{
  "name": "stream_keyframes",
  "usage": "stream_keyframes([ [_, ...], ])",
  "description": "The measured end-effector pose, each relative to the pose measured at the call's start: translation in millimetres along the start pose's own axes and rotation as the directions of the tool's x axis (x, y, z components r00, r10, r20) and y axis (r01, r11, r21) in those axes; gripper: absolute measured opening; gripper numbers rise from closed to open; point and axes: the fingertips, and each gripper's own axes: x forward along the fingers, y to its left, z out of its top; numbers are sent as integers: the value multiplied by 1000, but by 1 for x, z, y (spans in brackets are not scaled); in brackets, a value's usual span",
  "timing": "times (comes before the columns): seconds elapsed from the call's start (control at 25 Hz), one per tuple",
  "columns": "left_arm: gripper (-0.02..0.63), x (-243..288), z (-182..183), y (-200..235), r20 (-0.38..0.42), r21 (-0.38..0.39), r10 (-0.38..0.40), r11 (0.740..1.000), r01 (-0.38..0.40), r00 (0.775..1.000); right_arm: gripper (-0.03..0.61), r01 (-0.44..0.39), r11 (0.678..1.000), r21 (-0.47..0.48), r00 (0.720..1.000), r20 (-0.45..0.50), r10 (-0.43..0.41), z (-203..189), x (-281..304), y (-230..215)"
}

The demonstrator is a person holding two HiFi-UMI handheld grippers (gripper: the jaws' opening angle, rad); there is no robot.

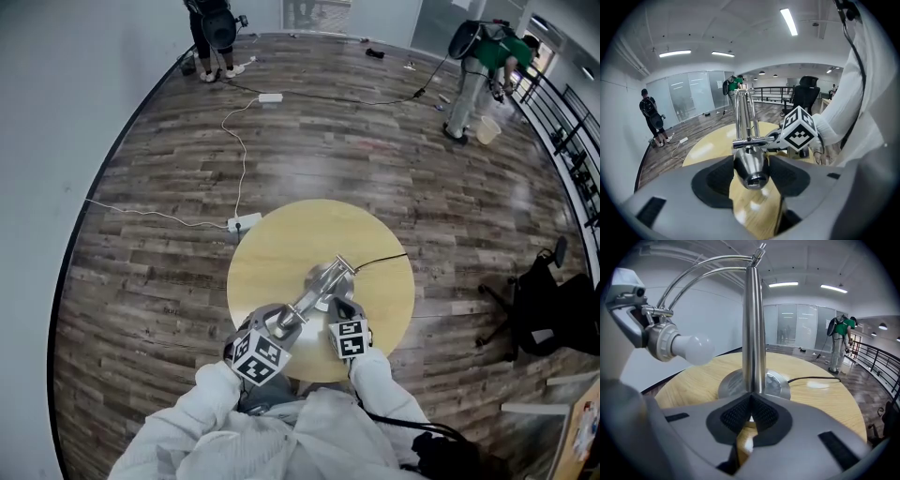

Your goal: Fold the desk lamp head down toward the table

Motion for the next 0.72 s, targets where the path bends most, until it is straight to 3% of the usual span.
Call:
stream_keyframes([
  [0.28, 244, 42, -8, 4, 7, 7, -28, 1000, 28, 1000, 12, -4, 1000, -16, 1000, -10, 4, 1, 2, 1],
  [0.72, 252, 59, -10, 5, 6, -7, -62, 998, 62, 998, 12, 5, 1000, -5, 1000, -5, -5, 0, 3, 0],
])
